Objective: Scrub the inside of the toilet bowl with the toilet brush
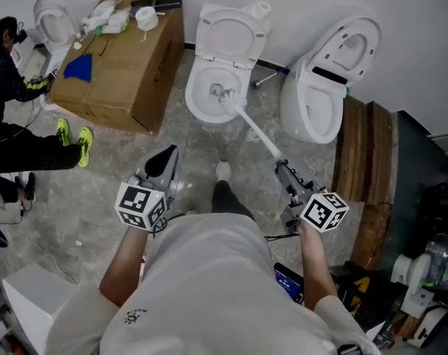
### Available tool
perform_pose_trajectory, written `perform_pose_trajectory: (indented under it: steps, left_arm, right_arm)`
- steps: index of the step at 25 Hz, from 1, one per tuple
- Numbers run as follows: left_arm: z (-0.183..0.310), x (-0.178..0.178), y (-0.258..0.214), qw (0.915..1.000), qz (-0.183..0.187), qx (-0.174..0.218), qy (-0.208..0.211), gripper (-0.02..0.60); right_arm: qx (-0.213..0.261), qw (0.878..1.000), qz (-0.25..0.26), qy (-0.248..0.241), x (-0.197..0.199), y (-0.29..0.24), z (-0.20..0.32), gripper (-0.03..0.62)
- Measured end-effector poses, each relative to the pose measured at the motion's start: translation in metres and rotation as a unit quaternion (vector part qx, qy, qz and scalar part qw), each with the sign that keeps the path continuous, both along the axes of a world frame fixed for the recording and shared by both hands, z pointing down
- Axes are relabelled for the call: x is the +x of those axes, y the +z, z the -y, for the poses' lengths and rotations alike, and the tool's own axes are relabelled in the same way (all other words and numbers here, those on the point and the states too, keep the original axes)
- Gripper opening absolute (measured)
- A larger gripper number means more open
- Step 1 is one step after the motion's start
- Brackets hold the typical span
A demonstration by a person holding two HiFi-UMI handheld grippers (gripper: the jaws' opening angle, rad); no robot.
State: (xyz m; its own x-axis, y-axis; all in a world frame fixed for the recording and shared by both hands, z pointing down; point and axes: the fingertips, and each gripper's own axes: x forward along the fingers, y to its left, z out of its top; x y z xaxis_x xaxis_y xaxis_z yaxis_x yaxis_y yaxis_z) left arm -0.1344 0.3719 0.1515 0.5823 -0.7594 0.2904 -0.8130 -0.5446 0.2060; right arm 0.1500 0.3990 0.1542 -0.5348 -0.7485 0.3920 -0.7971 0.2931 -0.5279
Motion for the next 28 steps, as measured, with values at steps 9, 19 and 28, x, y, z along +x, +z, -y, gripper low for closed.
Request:
perform_pose_trajectory:
  steps: [9, 19, 28]
  left_arm:
    - [0.075, 0.037, -0.003, 0.9998, 0.012, -0.006, -0.012, -0.011]
    - [0.149, 0.084, -0.009, 0.9992, 0.018, -0.007, -0.034, -0.011]
    - [0.184, 0.119, 0.0, 0.9983, 0.03, -0.018, -0.046, -0.011]
  right_arm:
    - [-0.011, 1.0, 0.017, -0.018, 0.036, 0.0, 0.082, 0.15]
    - [-0.009, 0.997, 0.0, -0.074, 0.067, 0.006, 0.162, 0.15]
    - [-0.026, 0.994, 0.01, -0.104, 0.093, 0.029, 0.203, 0.15]
